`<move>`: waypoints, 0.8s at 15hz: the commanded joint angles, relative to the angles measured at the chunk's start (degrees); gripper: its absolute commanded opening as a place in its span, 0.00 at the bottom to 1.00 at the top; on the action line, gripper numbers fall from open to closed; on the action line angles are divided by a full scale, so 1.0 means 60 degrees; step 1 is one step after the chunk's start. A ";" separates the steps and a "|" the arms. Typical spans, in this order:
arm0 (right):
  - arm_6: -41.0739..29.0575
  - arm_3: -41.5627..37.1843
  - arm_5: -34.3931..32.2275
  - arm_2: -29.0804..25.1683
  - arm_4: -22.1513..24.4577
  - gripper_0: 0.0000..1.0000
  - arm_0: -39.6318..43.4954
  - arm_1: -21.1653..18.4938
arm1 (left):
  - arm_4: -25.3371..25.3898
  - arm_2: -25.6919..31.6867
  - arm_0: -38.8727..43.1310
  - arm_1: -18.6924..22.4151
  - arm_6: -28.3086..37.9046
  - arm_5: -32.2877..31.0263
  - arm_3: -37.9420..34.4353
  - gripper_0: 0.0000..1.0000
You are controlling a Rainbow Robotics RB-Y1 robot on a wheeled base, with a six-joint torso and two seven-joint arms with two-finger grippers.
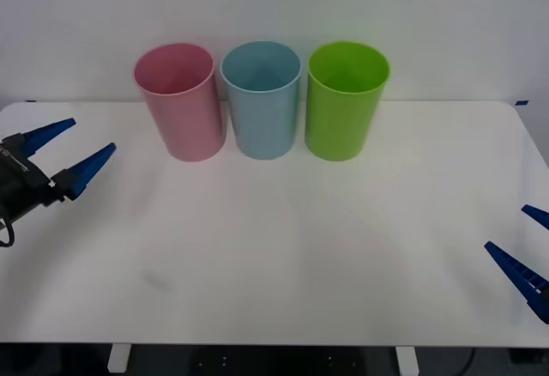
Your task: Grasp the object on the table and drop it into the matching bin: aluminum can to the light blue bin, PET bottle to the pink bin.
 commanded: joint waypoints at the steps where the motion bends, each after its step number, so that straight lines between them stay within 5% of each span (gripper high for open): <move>1: 0.0000 0.0000 0.0000 0.0000 0.0000 1.00 0.0000 0.0000 | -0.0003 0.0292 0.0646 -0.0013 -0.0596 -0.0573 0.0000 1.00; 12: 0.0000 0.0000 0.0000 0.0000 0.0000 1.00 0.0000 0.0000 | 0.0027 0.1669 0.2404 -0.0013 -0.0786 -0.3049 0.0000 1.00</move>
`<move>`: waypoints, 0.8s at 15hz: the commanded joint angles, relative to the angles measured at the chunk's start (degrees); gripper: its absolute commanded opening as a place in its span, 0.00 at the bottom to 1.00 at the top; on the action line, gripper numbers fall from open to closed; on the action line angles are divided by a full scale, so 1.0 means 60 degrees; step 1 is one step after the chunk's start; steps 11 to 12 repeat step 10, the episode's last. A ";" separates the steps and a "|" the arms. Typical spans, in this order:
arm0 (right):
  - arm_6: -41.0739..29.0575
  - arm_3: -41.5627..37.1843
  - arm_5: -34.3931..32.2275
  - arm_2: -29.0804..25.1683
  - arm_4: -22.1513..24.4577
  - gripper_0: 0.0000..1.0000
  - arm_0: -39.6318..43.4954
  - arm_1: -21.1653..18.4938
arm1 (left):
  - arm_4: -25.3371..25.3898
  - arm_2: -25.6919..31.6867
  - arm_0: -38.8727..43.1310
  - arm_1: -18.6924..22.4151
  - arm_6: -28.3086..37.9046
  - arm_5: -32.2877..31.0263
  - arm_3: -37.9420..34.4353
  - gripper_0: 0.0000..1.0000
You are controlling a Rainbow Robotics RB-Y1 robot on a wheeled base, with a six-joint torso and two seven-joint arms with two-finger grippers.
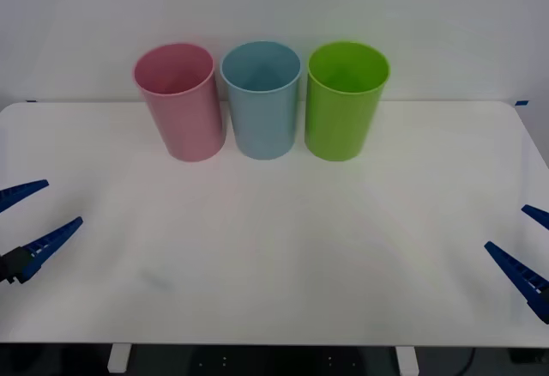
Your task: Grasp the object on the table and drop it into the matching bin: aluminum can to the light blue bin, PET bottle to the pink bin.
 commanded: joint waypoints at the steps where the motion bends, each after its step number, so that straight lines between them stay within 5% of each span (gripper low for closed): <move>1: 0.0000 0.0000 0.0000 0.0000 0.0000 1.00 0.0000 0.0000 | 0.0004 0.0337 0.0409 0.0010 -0.0125 -0.0628 0.0001 1.00; 12: 0.0000 0.0000 0.0000 0.0000 0.0000 1.00 0.0000 0.0000 | 0.0048 0.0674 0.0951 -0.0005 -0.0301 -0.1258 0.0015 1.00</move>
